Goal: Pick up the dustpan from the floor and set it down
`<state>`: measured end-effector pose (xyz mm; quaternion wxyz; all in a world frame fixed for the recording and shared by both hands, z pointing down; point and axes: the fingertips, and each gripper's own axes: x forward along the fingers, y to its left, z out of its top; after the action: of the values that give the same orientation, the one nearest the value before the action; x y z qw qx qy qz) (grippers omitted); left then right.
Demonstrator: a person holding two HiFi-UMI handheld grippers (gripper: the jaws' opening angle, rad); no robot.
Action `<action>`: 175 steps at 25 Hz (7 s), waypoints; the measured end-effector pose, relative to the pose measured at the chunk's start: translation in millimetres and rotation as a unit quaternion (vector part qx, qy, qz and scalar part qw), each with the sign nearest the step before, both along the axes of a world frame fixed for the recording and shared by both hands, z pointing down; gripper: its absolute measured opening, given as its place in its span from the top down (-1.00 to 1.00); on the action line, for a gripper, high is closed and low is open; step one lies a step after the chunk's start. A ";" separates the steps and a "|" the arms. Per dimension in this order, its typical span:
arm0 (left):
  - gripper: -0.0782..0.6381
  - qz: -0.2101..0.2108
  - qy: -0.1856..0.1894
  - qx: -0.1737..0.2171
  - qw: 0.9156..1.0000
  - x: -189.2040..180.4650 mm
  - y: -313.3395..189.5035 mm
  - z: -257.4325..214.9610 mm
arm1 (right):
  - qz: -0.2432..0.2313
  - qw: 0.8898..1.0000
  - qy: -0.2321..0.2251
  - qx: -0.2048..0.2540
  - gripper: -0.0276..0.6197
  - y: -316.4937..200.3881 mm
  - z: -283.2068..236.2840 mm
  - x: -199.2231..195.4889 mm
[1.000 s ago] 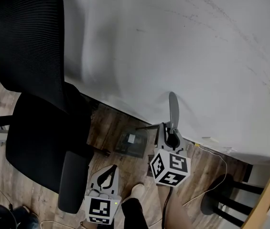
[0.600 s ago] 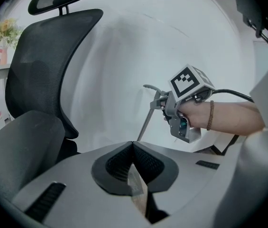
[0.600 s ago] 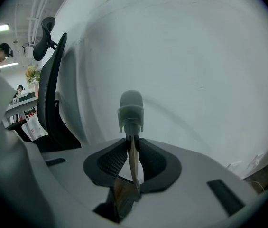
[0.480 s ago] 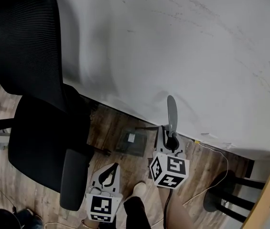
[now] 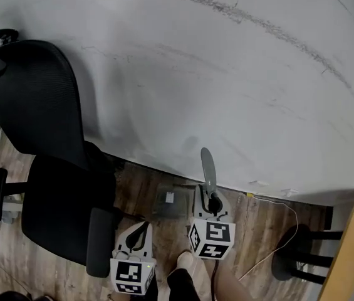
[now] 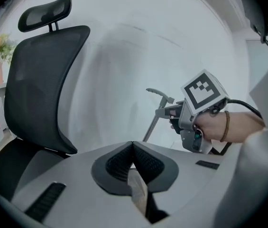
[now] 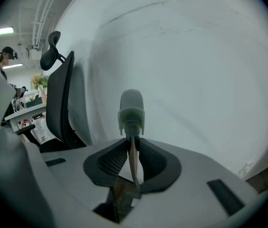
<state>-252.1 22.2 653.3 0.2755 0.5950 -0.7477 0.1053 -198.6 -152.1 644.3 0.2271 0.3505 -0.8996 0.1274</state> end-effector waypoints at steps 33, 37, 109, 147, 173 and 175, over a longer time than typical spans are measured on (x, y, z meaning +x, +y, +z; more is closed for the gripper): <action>0.73 0.072 -0.085 0.204 0.973 42.5 -123.0 -339.0 | 0.080 0.981 -0.085 0.156 0.63 -22.3 -379.8 161.6; 0.73 0.100 -0.085 0.203 0.970 62.3 -128.0 -337.9 | 0.103 0.979 -0.083 0.158 0.63 -19.6 -375.7 187.5; 0.73 0.205 -0.066 0.052 0.975 334.8 -267.5 -70.3 | 0.101 0.994 0.005 0.038 0.63 -146.9 -66.4 427.2; 0.73 0.194 -0.052 0.005 0.980 326.4 -275.7 55.1 | 0.139 0.990 0.003 0.022 0.62 -202.0 64.3 417.3; 0.73 0.190 -0.051 0.004 0.980 321.8 -272.8 57.4 | 0.147 0.989 0.006 0.030 0.62 -210.6 67.1 415.5; 0.73 0.189 -0.051 0.004 0.981 320.7 -273.0 57.3 | 0.145 0.989 0.009 0.028 0.62 -211.2 70.1 415.8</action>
<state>68.6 -250.8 710.6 0.2096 0.7207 -0.6351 0.1824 217.2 -363.3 714.4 0.2046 0.4845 -0.8404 0.1308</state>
